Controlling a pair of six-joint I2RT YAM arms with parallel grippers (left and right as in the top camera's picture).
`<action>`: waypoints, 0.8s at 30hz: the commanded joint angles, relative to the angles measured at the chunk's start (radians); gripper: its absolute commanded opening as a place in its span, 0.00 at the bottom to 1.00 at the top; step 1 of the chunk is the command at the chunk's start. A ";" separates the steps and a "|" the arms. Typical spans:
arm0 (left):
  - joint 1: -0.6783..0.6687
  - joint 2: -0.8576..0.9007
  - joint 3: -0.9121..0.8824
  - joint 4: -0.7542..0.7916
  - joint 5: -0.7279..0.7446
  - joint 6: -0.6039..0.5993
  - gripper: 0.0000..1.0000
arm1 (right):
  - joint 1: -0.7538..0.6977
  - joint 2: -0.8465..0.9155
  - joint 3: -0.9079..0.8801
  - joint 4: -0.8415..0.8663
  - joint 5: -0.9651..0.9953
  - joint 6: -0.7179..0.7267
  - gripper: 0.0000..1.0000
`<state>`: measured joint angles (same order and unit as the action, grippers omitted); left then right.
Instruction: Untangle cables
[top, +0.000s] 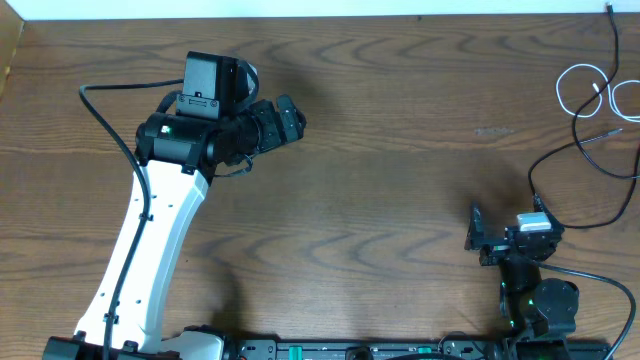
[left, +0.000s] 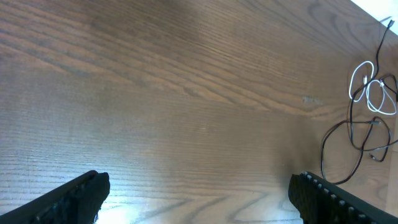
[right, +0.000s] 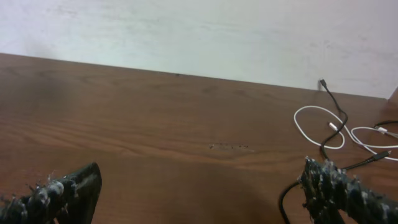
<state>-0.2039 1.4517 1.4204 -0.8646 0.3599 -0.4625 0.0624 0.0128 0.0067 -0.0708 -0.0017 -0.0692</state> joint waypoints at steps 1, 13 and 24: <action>0.000 0.002 0.005 -0.010 -0.013 0.021 0.98 | 0.004 -0.004 -0.001 -0.005 -0.001 0.012 0.99; 0.000 -0.014 0.005 -0.016 -0.109 0.021 0.98 | 0.004 -0.004 -0.001 -0.005 -0.001 0.012 0.99; 0.048 -0.297 -0.097 0.070 -0.322 0.179 0.98 | 0.004 -0.004 -0.001 -0.005 -0.002 0.012 0.99</action>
<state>-0.1860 1.2411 1.3697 -0.8307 0.1032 -0.3904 0.0624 0.0128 0.0067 -0.0711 -0.0017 -0.0692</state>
